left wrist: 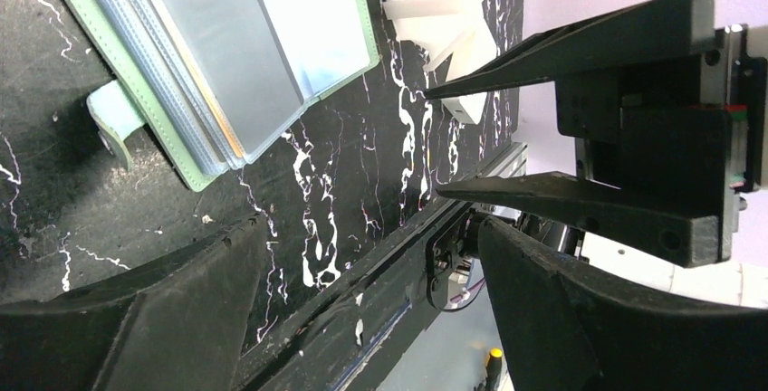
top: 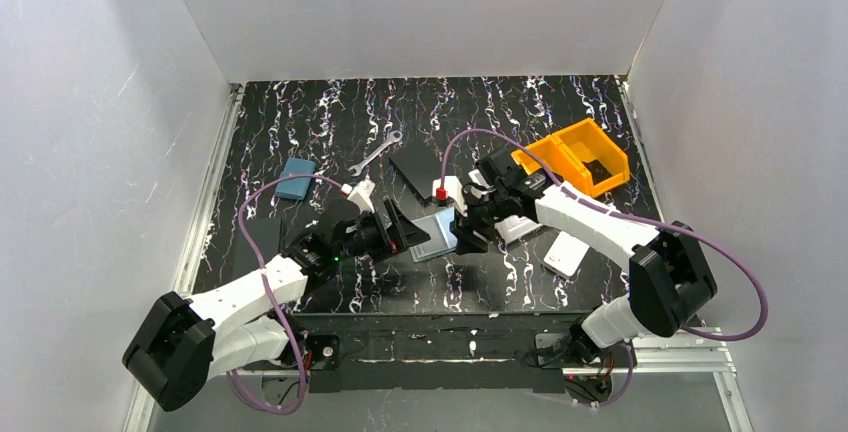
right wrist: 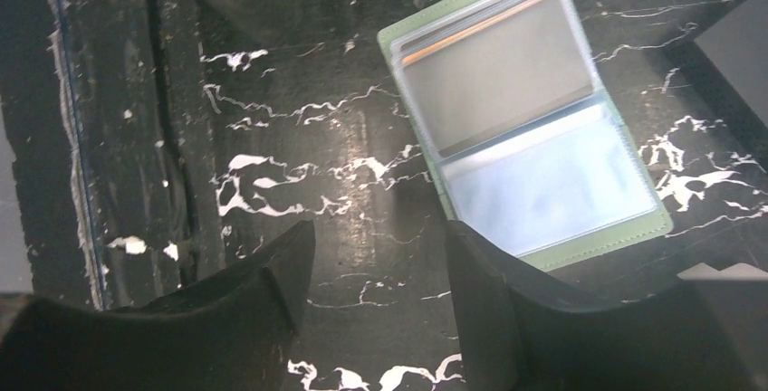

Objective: Take the credit cards out of the card holder
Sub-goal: Remove the credit card from the card holder.

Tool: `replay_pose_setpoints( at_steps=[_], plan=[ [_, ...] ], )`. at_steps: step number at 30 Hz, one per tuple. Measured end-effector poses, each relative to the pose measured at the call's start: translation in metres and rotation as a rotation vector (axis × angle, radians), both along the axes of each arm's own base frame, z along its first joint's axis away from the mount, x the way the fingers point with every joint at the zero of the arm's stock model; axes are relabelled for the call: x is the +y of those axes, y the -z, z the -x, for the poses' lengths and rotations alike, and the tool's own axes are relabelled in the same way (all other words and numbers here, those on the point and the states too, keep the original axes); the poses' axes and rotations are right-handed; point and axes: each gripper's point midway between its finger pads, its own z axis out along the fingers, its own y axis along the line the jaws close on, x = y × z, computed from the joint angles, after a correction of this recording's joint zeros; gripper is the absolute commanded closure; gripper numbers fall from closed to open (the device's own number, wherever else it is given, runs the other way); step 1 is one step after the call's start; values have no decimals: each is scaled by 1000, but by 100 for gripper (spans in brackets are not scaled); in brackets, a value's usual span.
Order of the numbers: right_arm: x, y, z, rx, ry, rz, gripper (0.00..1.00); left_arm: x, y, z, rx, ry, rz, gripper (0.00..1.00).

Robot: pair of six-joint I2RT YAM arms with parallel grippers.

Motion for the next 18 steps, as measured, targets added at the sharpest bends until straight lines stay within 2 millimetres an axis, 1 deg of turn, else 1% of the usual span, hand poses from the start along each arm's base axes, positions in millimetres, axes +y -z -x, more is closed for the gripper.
replay_pose_setpoints(
  at_steps=[5,9,14,18],
  plan=[
    [5,3,-10,-4,37,13,36,1,-6,-5,-40,-19,13,15],
    [6,3,-13,-8,44,12,35,6,-4,-5,-57,-44,17,14],
    [7,2,-17,-19,50,0,35,8,-7,-8,-74,-76,49,10],
    [5,2,-21,-24,68,-11,35,9,-2,-8,-62,-100,67,10]
  ],
)
